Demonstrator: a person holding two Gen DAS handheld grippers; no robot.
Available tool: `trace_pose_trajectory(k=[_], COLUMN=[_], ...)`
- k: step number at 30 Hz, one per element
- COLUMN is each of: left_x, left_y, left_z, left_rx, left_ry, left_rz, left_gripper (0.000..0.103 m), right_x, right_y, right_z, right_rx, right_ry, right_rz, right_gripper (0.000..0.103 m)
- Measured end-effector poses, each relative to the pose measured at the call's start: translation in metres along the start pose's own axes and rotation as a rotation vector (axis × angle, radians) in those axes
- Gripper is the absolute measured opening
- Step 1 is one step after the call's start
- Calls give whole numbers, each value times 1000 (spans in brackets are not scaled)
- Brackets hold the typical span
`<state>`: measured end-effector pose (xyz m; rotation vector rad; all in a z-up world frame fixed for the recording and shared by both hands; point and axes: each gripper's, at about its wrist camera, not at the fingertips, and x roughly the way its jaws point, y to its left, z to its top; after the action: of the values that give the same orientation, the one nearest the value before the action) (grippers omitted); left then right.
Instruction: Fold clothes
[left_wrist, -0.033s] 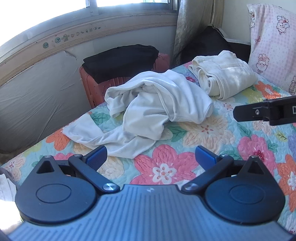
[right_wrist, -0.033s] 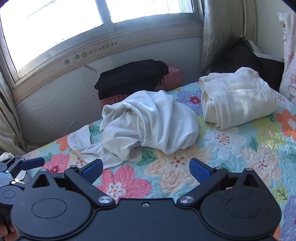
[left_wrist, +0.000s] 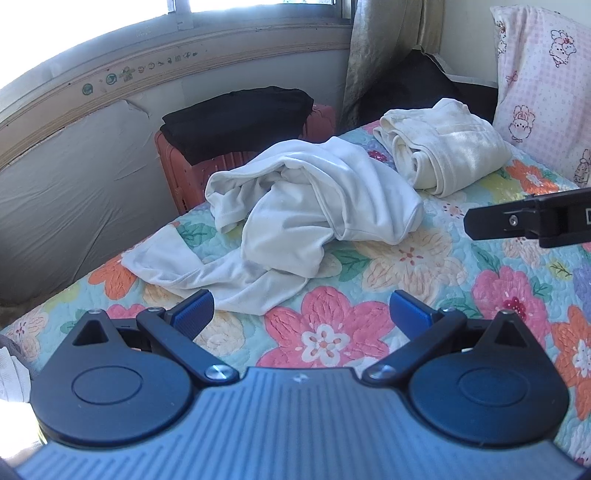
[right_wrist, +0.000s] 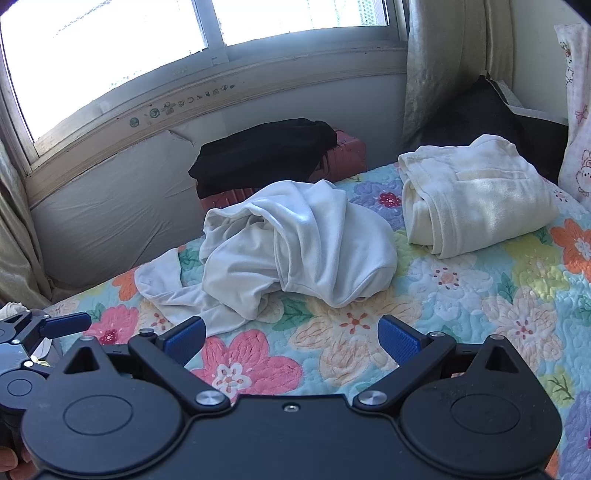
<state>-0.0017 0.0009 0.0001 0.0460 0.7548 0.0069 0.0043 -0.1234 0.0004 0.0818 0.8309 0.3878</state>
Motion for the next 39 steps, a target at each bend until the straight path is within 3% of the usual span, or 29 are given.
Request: trace_pose_trajectory(k=[8,39], left_x=[8,10], left_y=[0,10], left_z=[2,1], left_rx=[-9,-60], left_ry=[61,49], left_rz=[-12,-36], left_gripper=[103,103], right_x=[-2,1], right_y=[0,5], right_z=[3,-4], right_rx=[-8,-60], right_ry=[-9,-4], right_rz=[-3,-13], right_gripper=[102,102])
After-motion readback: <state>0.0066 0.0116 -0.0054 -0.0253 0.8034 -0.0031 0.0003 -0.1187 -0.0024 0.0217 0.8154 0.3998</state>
